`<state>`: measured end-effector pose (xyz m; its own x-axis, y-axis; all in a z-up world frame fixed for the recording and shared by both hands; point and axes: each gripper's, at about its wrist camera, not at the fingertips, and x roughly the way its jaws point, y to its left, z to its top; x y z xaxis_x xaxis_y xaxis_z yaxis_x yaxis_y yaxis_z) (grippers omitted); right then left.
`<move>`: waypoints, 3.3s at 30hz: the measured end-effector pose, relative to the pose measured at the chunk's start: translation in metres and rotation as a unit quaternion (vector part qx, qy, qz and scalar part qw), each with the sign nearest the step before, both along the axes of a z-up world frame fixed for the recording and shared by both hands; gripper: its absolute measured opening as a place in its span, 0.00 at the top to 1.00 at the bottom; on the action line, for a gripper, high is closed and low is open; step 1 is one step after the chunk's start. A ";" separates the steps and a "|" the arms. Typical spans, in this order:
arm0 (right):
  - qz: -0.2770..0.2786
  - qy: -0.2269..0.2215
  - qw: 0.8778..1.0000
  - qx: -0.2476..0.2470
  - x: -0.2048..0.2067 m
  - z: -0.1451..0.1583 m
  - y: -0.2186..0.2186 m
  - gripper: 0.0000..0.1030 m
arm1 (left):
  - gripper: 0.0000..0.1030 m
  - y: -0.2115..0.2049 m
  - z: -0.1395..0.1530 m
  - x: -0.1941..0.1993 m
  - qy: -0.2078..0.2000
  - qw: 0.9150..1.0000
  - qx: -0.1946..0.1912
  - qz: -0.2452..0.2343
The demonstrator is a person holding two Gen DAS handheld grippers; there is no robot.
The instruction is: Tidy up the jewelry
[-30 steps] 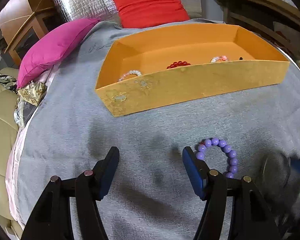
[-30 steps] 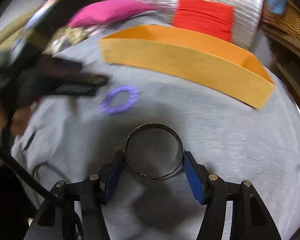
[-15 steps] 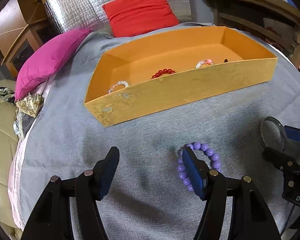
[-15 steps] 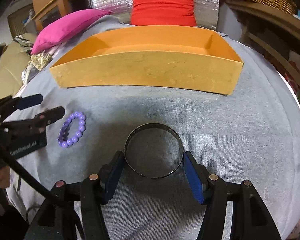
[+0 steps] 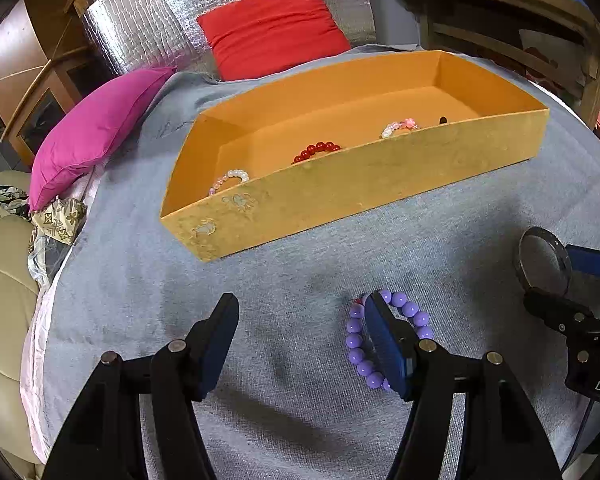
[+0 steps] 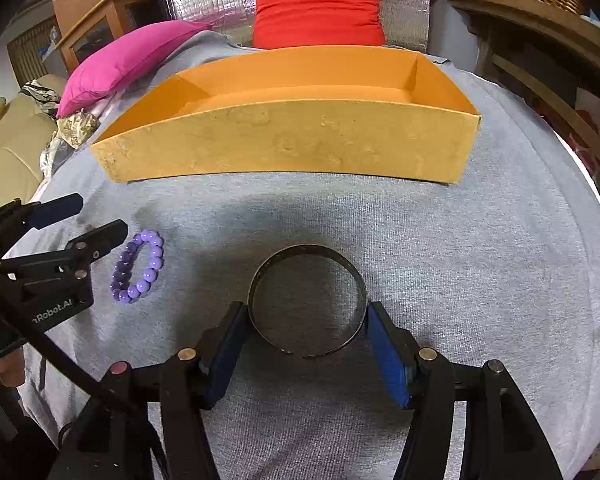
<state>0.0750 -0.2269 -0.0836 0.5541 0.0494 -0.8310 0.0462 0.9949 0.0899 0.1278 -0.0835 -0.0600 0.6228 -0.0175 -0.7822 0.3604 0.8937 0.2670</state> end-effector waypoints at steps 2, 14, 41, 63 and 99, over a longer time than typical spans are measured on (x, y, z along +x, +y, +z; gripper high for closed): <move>0.001 0.000 1.000 0.001 0.000 0.000 0.000 0.37 | 0.35 -0.001 -0.002 0.001 0.004 1.000 -0.001 -0.003; 0.003 0.002 1.000 0.002 -0.003 -0.002 -0.005 0.37 | 0.32 0.001 -0.023 0.009 0.103 0.990 -0.090 -0.029; 0.016 -0.002 1.000 0.005 -0.006 -0.003 -0.008 0.37 | 0.31 -0.003 -0.022 -0.013 0.138 0.980 -0.117 -0.079; 0.018 -0.003 1.000 0.004 -0.007 -0.003 -0.008 0.37 | 0.79 0.003 -0.020 -0.003 0.112 0.981 -0.146 -0.059; 0.009 0.002 1.000 -0.008 -0.006 -0.003 -0.006 0.37 | 0.93 -0.006 -0.005 -0.022 0.007 0.999 -0.018 -0.027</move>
<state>0.0686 -0.2327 -0.0863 0.5503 0.0465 -0.8336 0.0281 0.9968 0.0742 0.1057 -0.0897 -0.0647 0.6091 -0.0797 -0.7890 0.4125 0.8816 0.2295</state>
